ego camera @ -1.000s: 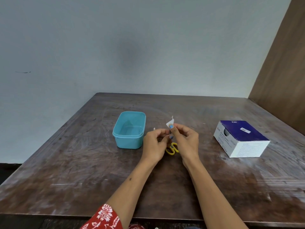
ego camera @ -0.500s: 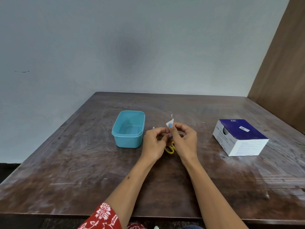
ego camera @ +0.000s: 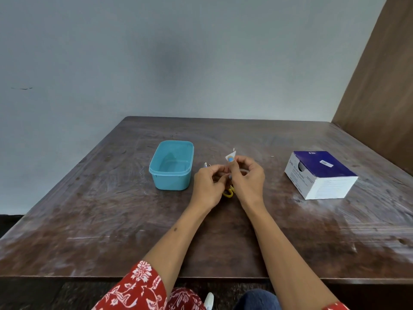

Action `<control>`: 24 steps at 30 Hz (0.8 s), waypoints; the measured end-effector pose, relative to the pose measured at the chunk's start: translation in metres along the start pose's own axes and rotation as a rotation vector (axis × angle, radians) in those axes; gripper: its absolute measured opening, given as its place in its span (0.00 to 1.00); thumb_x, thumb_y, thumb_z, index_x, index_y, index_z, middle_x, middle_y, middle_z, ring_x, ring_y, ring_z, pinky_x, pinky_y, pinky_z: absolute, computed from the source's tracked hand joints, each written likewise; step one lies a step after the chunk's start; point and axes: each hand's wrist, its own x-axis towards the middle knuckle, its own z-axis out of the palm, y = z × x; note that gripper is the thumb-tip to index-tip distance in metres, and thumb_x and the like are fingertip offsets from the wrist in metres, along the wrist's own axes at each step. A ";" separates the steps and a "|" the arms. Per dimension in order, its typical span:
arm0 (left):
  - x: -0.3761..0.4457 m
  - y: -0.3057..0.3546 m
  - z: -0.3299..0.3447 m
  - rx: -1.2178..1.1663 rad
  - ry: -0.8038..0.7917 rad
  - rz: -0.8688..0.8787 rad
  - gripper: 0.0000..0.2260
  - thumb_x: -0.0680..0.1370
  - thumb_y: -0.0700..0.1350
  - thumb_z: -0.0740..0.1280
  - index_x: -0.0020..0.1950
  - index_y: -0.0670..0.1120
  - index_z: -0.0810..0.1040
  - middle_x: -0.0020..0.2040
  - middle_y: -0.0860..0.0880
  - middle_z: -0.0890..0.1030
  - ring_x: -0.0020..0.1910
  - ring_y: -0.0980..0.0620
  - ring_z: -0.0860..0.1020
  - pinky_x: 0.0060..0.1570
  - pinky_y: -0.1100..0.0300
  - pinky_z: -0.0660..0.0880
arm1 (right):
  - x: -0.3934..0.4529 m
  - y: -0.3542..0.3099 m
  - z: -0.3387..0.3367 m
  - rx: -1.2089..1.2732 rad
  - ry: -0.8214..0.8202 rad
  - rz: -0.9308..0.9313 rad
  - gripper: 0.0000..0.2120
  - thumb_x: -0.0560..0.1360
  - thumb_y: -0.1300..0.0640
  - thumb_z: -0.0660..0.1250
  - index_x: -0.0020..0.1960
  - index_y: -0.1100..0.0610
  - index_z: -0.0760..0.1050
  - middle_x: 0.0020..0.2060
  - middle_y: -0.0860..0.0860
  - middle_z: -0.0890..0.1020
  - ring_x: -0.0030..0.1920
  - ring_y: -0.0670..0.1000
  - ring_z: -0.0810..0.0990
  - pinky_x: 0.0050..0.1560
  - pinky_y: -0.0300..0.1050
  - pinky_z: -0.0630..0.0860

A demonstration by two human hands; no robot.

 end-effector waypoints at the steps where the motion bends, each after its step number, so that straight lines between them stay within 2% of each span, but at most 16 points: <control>1: 0.000 0.000 0.000 0.007 0.017 0.005 0.09 0.74 0.35 0.67 0.53 0.42 0.81 0.43 0.48 0.83 0.43 0.54 0.82 0.45 0.61 0.79 | 0.000 0.000 0.001 0.000 -0.006 -0.005 0.06 0.74 0.53 0.68 0.46 0.56 0.80 0.39 0.52 0.84 0.41 0.53 0.82 0.38 0.44 0.78; 3: 0.000 0.000 -0.001 0.018 0.054 0.006 0.09 0.74 0.35 0.67 0.53 0.42 0.81 0.42 0.50 0.83 0.42 0.56 0.81 0.45 0.63 0.79 | 0.000 0.000 0.001 -0.013 -0.027 -0.008 0.05 0.74 0.54 0.69 0.44 0.55 0.80 0.37 0.52 0.84 0.38 0.49 0.82 0.37 0.42 0.78; 5: 0.000 0.001 -0.002 0.021 0.053 0.002 0.09 0.74 0.35 0.67 0.53 0.42 0.81 0.41 0.50 0.82 0.41 0.57 0.81 0.43 0.64 0.79 | 0.000 0.000 0.001 -0.034 -0.036 -0.003 0.05 0.74 0.55 0.69 0.43 0.56 0.80 0.36 0.52 0.83 0.32 0.44 0.81 0.32 0.37 0.76; 7: 0.000 0.002 -0.003 0.021 0.008 -0.017 0.09 0.74 0.34 0.66 0.52 0.41 0.81 0.41 0.48 0.82 0.41 0.54 0.81 0.42 0.64 0.79 | 0.000 0.001 0.001 -0.051 -0.003 -0.009 0.06 0.73 0.53 0.69 0.43 0.55 0.79 0.36 0.52 0.83 0.34 0.48 0.81 0.34 0.42 0.78; 10: -0.001 0.005 -0.001 0.011 -0.056 -0.017 0.08 0.74 0.33 0.66 0.51 0.40 0.81 0.41 0.46 0.82 0.40 0.50 0.82 0.42 0.60 0.80 | 0.002 0.002 0.000 -0.045 0.069 -0.025 0.03 0.72 0.49 0.68 0.42 0.47 0.78 0.38 0.50 0.83 0.40 0.55 0.82 0.45 0.54 0.80; 12: -0.001 0.005 -0.001 0.025 -0.037 0.001 0.08 0.74 0.34 0.66 0.50 0.41 0.81 0.41 0.47 0.82 0.39 0.55 0.81 0.41 0.64 0.80 | 0.002 -0.001 0.001 -0.040 0.067 -0.026 0.02 0.73 0.51 0.69 0.41 0.46 0.77 0.39 0.50 0.83 0.40 0.55 0.82 0.46 0.55 0.80; 14: -0.001 0.004 -0.002 0.037 0.019 0.012 0.08 0.74 0.34 0.67 0.50 0.41 0.82 0.41 0.49 0.83 0.38 0.59 0.80 0.40 0.68 0.78 | 0.001 -0.002 0.001 -0.036 0.026 -0.023 0.02 0.73 0.54 0.69 0.42 0.50 0.79 0.37 0.51 0.83 0.38 0.53 0.82 0.44 0.53 0.81; 16: 0.000 0.002 -0.002 0.038 0.056 0.019 0.09 0.74 0.34 0.67 0.51 0.41 0.82 0.43 0.48 0.83 0.39 0.60 0.80 0.40 0.69 0.78 | 0.000 -0.002 0.002 -0.041 -0.006 -0.015 0.02 0.73 0.54 0.70 0.43 0.53 0.80 0.37 0.51 0.83 0.38 0.51 0.82 0.45 0.53 0.81; 19: -0.001 0.004 -0.003 0.036 0.018 0.004 0.08 0.74 0.33 0.67 0.51 0.40 0.82 0.40 0.49 0.82 0.35 0.61 0.79 0.38 0.71 0.77 | 0.000 0.000 0.003 -0.058 0.031 -0.031 0.03 0.71 0.48 0.69 0.40 0.47 0.79 0.38 0.49 0.83 0.41 0.54 0.82 0.47 0.57 0.79; 21: -0.003 0.006 -0.002 0.028 -0.030 0.002 0.08 0.74 0.33 0.67 0.50 0.40 0.81 0.40 0.48 0.82 0.35 0.60 0.80 0.38 0.69 0.78 | 0.000 -0.001 0.002 -0.032 0.087 -0.035 0.07 0.68 0.43 0.67 0.40 0.46 0.77 0.38 0.48 0.83 0.41 0.56 0.82 0.47 0.59 0.79; 24: -0.003 0.008 -0.001 0.031 -0.051 0.007 0.08 0.74 0.34 0.67 0.51 0.41 0.81 0.41 0.47 0.83 0.37 0.57 0.81 0.39 0.66 0.79 | 0.001 -0.003 0.000 -0.007 0.094 -0.026 0.07 0.69 0.45 0.68 0.41 0.48 0.78 0.38 0.48 0.83 0.40 0.57 0.82 0.45 0.58 0.79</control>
